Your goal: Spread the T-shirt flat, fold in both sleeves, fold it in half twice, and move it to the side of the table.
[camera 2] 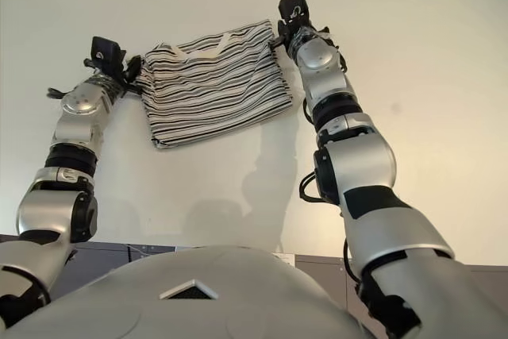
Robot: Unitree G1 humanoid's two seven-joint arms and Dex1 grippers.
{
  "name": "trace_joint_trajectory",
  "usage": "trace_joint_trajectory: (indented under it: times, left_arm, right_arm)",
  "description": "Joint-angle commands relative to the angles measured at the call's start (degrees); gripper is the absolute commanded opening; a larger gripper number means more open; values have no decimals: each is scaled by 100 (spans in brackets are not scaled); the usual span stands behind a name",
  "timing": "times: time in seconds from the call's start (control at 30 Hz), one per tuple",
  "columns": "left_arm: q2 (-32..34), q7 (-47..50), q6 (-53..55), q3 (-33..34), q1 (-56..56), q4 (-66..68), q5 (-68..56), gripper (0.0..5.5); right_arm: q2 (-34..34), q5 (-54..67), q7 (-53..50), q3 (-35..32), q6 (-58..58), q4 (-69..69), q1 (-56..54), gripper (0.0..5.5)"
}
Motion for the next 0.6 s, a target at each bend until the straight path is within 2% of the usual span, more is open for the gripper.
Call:
trace_joint_trajectory:
  times: [0.03, 0.2, 0.37, 0.43, 0.5, 0.6]
  left_arm:
    - [75, -67, 15, 160, 445, -367, -13, 157]
    - [-25, -219, -151, 323, 665, -810, -123, 157]
    - [91, -51, -68, 661, 525, -985, -249, 157]
    - [123, -350, 179, 712, 782, -1913, -481, 157]
    - [140, -796, 539, 568, 1138, -2991, -720, 157]
    - [298, -1853, 999, -274, 1721, -4314, -789, 157]
  right_arm:
    - [-215, -329, 222, 165, -694, -193, 26, 120]
    - [-121, -661, 1149, 586, -1487, -498, 107, 120]
    - [-107, -1721, 1388, 1529, -1025, 176, 198, 120]
    - [-291, -1813, 1462, 1551, -912, 235, 293, 120]
    - [-439, -1737, 1637, 1484, -954, 167, 394, 120]
    - [-529, -1658, 1944, 1448, -1083, -39, 615, 120]
